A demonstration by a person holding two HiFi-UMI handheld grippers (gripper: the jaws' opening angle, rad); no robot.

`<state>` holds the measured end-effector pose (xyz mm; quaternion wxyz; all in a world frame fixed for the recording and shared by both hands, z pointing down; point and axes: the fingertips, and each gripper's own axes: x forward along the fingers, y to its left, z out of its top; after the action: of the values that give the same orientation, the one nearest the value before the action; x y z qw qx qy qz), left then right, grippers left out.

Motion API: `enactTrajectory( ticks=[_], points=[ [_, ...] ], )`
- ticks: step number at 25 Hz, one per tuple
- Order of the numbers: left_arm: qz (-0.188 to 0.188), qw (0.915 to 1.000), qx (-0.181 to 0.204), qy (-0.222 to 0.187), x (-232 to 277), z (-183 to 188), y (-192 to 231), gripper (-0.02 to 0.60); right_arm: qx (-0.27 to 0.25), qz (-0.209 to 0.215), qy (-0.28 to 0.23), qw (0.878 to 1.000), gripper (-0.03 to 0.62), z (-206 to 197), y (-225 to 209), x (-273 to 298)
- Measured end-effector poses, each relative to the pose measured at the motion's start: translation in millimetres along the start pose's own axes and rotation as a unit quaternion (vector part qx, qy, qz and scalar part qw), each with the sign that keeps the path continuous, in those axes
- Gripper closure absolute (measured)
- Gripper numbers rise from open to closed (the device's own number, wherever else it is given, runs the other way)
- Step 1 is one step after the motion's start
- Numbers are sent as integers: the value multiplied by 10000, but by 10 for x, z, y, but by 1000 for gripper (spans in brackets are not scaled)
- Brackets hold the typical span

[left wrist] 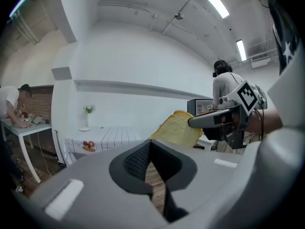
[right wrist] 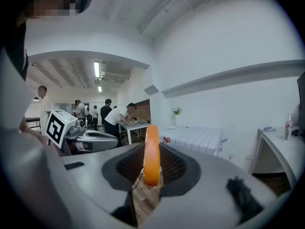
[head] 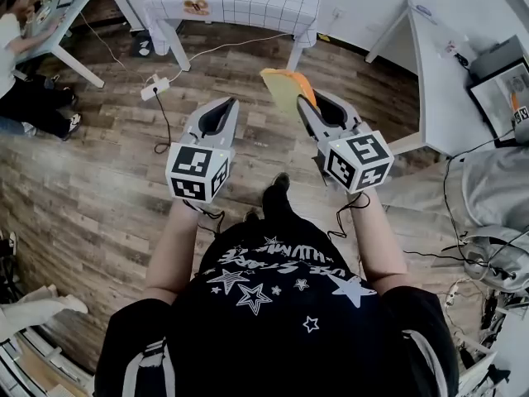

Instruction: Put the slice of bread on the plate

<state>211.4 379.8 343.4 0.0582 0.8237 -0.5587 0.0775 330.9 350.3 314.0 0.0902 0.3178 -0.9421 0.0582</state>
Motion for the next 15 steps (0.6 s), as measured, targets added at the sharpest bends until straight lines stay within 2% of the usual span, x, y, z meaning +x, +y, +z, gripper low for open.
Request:
enactTrajectory(
  ticks=[15],
  points=[
    [-11,10000,57,-22,-17,-16,18,572,48,-82,25,10000,499,-39,-6,34]
  ],
)
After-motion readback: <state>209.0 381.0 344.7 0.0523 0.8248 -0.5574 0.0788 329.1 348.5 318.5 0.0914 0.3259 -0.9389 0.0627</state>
